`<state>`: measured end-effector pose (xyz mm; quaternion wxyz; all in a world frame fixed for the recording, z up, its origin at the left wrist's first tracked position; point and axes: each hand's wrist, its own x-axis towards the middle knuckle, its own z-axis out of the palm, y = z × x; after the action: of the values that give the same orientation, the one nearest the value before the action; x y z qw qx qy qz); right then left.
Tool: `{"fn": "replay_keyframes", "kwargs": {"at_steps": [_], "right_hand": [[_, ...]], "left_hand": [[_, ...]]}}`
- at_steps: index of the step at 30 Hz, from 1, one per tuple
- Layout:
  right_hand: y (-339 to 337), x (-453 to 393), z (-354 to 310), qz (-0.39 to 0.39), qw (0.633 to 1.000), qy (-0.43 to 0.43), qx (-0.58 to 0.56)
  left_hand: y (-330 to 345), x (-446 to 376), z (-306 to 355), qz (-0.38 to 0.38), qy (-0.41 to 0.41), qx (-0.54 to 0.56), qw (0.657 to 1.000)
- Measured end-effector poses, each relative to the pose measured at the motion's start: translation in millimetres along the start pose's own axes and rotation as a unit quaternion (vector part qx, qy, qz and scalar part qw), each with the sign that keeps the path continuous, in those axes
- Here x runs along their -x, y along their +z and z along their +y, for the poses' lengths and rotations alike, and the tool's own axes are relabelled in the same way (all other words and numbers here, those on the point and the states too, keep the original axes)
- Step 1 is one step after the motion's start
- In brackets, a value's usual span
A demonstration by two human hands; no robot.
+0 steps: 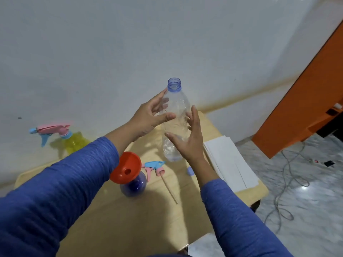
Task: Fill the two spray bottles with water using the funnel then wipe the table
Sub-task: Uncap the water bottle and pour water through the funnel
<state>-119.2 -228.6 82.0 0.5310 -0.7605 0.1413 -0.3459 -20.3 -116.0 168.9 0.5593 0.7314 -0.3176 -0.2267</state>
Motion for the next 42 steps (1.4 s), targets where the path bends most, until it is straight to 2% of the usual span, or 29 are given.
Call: {"fn": "replay_keyframes", "kwargs": {"at_steps": [2,5,10,12,15,19,22,24,27,30,39,42], "right_hand": [[7,-18,-4,-0.009,0.999,-0.032,-0.001],[14,-35,-4,-0.039,0.999,-0.032,-0.005],[19,-58,-10,-0.112,0.991,-0.078,0.009],[23,-67,-14,-0.164,0.981,-0.097,0.021],[32,-78,-19,-0.248,0.958,-0.133,0.053],[40,-89,-25,-0.353,0.912,-0.189,0.088],[42,-96,-35,-0.428,0.864,-0.23,0.13],[42,-100,-40,-0.473,0.828,-0.253,0.162],[41,-101,-42,-0.529,0.78,-0.272,0.195],[37,-102,-43,-0.564,0.745,-0.275,0.227],[22,-95,-50,-0.606,0.658,-0.311,0.322],[20,-94,-53,-0.615,0.64,-0.319,0.333]], "left_hand": [[0,0,0,-0.006,-0.007,0.018,1.0],[-2,-1,0,-0.006,-0.016,0.024,1.0],[-18,3,4,0.039,-0.031,-0.018,0.999],[-32,13,5,0.093,-0.033,-0.028,0.995],[-59,43,-4,0.214,-0.032,-0.012,0.976],[-84,104,-45,0.385,-0.068,0.042,0.92],[-69,153,-91,0.454,-0.118,0.047,0.882],[-45,176,-121,0.443,-0.15,0.069,0.881],[-9,191,-154,0.384,-0.191,0.13,0.894],[16,188,-167,0.336,-0.209,0.087,0.914],[43,172,-170,0.381,-0.199,0.103,0.897],[43,173,-174,0.379,-0.199,0.098,0.898]]}}
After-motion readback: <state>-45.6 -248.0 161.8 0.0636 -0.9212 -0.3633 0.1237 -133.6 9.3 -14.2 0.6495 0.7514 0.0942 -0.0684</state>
